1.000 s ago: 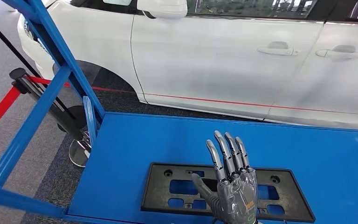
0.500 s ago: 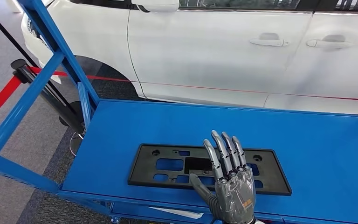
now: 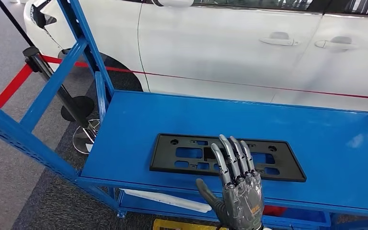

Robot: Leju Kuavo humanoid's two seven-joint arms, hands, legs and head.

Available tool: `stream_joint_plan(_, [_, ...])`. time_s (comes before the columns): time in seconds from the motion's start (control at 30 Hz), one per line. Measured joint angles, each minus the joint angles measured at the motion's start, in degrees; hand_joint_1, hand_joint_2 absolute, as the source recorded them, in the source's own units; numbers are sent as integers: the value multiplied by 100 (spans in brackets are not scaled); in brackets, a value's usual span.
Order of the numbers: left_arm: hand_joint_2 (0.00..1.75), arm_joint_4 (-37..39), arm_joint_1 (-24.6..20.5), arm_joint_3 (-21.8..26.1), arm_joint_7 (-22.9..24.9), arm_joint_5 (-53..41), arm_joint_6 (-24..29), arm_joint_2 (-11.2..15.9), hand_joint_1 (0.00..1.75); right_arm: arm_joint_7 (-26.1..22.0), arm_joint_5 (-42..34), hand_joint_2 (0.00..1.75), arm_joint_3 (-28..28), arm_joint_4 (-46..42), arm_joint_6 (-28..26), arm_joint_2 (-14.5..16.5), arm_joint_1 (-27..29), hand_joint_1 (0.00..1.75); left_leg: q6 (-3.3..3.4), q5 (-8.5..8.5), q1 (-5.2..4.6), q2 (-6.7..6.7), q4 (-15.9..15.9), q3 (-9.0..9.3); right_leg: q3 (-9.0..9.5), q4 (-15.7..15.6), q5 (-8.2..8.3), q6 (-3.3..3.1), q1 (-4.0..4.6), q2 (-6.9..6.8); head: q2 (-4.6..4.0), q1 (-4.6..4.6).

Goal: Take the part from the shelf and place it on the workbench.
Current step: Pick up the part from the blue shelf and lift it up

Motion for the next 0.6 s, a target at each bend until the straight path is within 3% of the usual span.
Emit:
stream_joint_plan(0.07, [0, 2, 0, -1, 1, 0, -1, -2, 0, -1, -7, 175, 0, 6, 0, 0, -2, 0, -18, 51, -13, -4, 65, -119, 515, -685, 283, -52, 18, -1, 0, 0])
stream_joint_plan(0.13, [0, 3, 1, -1, 1, 0, -1, -7, 0, -3, -11, 175, 0, 7, -2, 0, -2, 0, -64, 104, -29, -12, 114, -191, 966, -1401, 367, -116, 55, -4, 0, -3])
stream_joint_plan(0.17, [0, 3, 1, -1, 1, 0, -1, -9, 0, -5, -12, 175, 0, 7, -4, 0, -3, 0, -96, 137, -29, -12, 121, -208, 1052, -1573, 351, -139, 73, -4, 0, 2])
stream_joint_plan(0.27, [0, 3, 3, -2, 1, -1, 0, -14, 0, -9, -10, 175, 1, 10, -11, 2, -5, 0, -208, 164, -19, -21, 138, -255, 993, -1665, 471, -221, 65, -18, 0, 23])
stream_joint_plan(0.33, [0, 4, 9, -4, 1, -2, 0, -10, 0, -8, -9, 175, 2, 12, -13, 5, -5, 0, -278, -194, -5, -39, 421, -365, 884, -1708, 603, -302, 30, -43, 0, 9])
stream_joint_plan(0.4, [0, 5, 12, -5, 2, -3, 0, -7, 0, -8, -9, 175, 2, 17, -14, 8, -5, 0, -337, -739, 26, -47, 1065, -538, 728, -1697, 722, -329, 30, -55, 0, -13])
stream_joint_plan(0.43, [0, 5, 11, -5, 3, -4, 0, -5, 0, -9, -9, 175, 2, 20, -13, 9, -5, 0, -364, -891, 42, -46, 1396, -598, 639, -1681, 781, -320, 29, -57, 0, -20])
stream_joint_plan(0.47, [0, 5, 10, -5, 3, -4, 0, -4, 0, -9, -9, 175, 2, 22, -13, 9, -4, 0, -387, -899, 58, -46, 1608, -592, 545, -1661, 840, -307, 26, -60, 0, -21])
stream_joint_plan(0.5, [0, 5, 9, -6, 2, -4, 0, -3, 0, -9, -9, 175, 2, 22, -13, 9, -4, 0, -407, -777, 77, -46, 1642, -498, 448, -1633, 896, -288, 20, -62, 0, -22])
stream_joint_plan(0.57, [0, 5, 4, -7, 2, -5, 2, -1, 0, -9, -9, 175, 2, 22, -13, 10, -4, 0, -437, -438, 115, -50, 1140, -33, 268, -1556, 988, -234, 1, -61, 0, -25])
stream_joint_plan(0.6, [0, 5, -1, -8, 2, -6, 6, 0, 0, -9, -8, 175, 2, 21, -13, 12, -3, 0, -448, -405, 119, -63, 703, 283, 196, -1511, 1024, -198, -2, -57, 0, -36])
